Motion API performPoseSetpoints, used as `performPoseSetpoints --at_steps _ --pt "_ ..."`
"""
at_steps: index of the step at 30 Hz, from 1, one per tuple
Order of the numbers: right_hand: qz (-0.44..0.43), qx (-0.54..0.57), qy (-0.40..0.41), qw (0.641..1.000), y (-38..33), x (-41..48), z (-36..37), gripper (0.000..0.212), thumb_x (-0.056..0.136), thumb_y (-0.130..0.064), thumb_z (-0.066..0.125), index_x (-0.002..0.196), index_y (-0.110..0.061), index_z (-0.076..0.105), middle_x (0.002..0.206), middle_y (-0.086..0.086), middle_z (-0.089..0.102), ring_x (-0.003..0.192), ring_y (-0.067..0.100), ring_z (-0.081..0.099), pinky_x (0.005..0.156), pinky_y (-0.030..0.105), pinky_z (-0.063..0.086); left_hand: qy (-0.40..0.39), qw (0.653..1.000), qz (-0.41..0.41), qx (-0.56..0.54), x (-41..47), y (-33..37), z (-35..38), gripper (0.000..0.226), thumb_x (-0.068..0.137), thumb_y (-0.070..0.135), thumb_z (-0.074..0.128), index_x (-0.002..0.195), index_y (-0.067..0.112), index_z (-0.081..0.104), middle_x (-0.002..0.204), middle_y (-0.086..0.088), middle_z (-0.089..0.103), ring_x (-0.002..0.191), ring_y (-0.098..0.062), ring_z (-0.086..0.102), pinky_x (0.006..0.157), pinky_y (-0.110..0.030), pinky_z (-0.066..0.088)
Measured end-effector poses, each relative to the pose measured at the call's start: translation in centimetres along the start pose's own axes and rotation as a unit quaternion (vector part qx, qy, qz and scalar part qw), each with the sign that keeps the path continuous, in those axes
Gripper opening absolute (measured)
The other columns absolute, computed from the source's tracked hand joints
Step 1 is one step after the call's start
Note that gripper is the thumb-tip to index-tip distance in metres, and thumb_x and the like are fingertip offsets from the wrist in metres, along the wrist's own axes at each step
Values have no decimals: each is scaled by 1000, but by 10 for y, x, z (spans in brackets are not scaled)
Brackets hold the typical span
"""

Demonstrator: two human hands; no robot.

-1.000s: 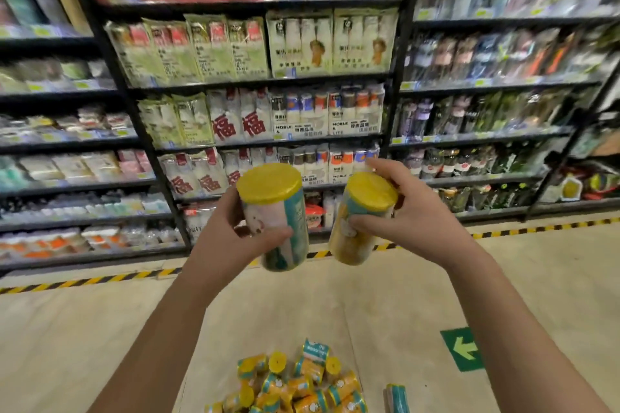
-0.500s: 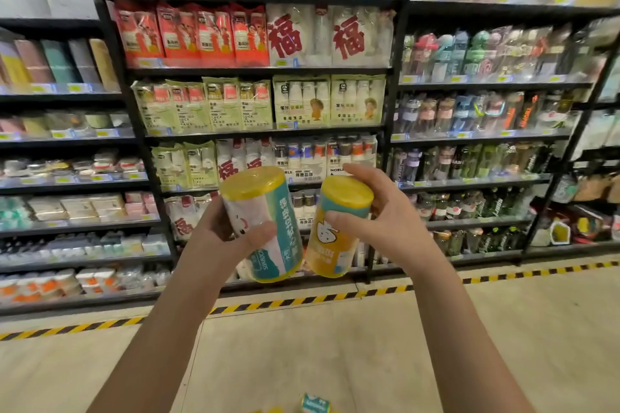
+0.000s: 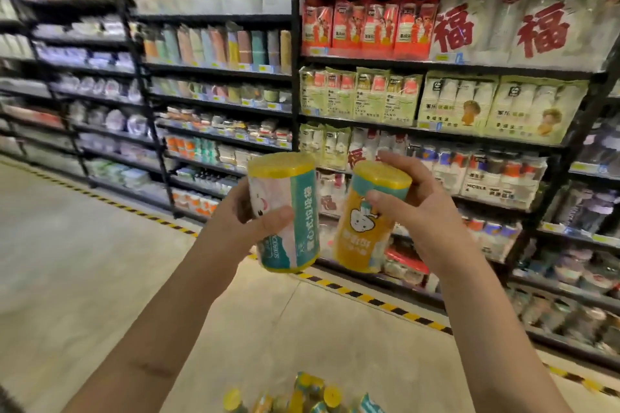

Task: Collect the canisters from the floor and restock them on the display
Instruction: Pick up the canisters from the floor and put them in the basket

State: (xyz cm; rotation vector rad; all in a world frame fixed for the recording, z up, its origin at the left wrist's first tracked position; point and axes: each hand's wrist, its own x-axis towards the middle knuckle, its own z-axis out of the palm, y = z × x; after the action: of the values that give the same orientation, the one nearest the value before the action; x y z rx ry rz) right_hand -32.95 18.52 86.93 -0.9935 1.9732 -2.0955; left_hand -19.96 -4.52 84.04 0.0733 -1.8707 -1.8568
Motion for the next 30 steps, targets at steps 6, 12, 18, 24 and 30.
performPoseSetpoints --at_steps 6,12,18,24,30 --pt "-6 24 -143 989 9 -1 40 73 59 -38 87 127 -39 62 117 -14 71 106 8 70 85 33 60 151 987 -7 57 -79 9 -27 64 65 41 84 124 27 64 120 -5 72 115 -29 66 91 -44 55" --pt "-22 57 -275 959 5 -28 127 69 56 -49 94 117 -53 63 117 -19 70 109 7 68 91 41 59 304 943 -15 135 -185 39 -52 50 62 41 84 110 40 69 115 0 73 111 -22 69 96 -49 54" --pt "-58 76 -395 914 -34 -88 220 75 58 -51 94 124 -49 60 116 -21 68 108 6 67 88 35 59 434 880 -18 191 -304 88 -81 74 55 50 89 122 35 63 116 5 73 112 -20 68 91 -48 56" --pt "-96 96 -489 862 -86 -191 308 68 69 -35 92 126 -49 58 116 -22 67 107 -1 65 91 35 59 537 812 -12 231 -438 135 -95 77 54 56 84 124 34 62 112 8 73 108 -13 68 95 -44 54" --pt "-135 104 -562 809 -135 -333 396 74 64 -54 88 129 -55 52 127 -25 59 114 1 61 97 37 56 594 764 -31 251 -606 180 -98 69 64 60 83 127 45 58 123 14 69 117 -10 65 98 -41 52"
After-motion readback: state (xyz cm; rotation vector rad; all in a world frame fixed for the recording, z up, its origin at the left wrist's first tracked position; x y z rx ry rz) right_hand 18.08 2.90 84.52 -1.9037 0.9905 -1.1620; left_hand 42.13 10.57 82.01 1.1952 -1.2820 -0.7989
